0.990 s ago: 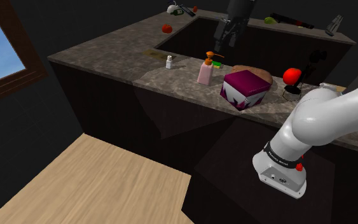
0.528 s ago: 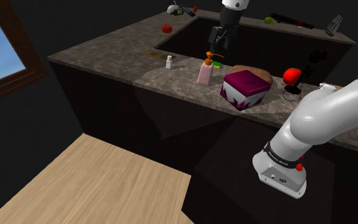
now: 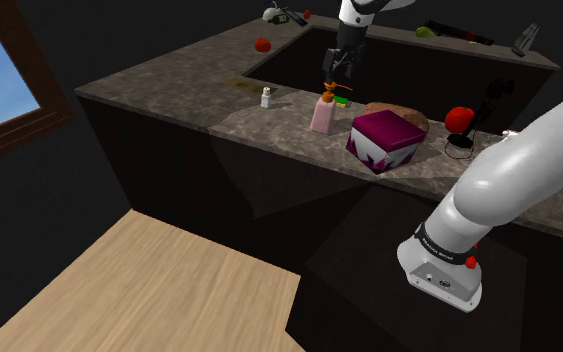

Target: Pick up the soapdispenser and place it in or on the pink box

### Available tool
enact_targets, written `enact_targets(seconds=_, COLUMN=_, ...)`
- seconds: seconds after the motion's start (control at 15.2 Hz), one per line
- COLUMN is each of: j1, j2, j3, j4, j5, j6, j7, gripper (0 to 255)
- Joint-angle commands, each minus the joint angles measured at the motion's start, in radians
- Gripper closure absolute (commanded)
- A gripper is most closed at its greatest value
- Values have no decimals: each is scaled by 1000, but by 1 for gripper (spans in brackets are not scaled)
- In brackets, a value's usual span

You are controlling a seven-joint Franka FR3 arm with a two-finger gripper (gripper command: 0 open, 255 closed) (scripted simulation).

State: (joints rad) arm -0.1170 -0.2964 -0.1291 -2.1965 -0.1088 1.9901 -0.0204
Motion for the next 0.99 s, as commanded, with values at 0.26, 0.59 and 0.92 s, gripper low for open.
enact_targets(seconds=0.26, j1=-36, j2=196, j3=-57, j4=124, j5=-6, j6=63, j7=-63, gripper=0)
enact_targets(seconds=0.59, j1=-70, j2=365, j3=-94, j4=258, j5=9, j6=92, j7=-117, gripper=0)
enact_targets(seconds=0.92, j1=-114, j2=542, j3=-120, j4=423, j5=36, j6=97, j7=-170, gripper=0)
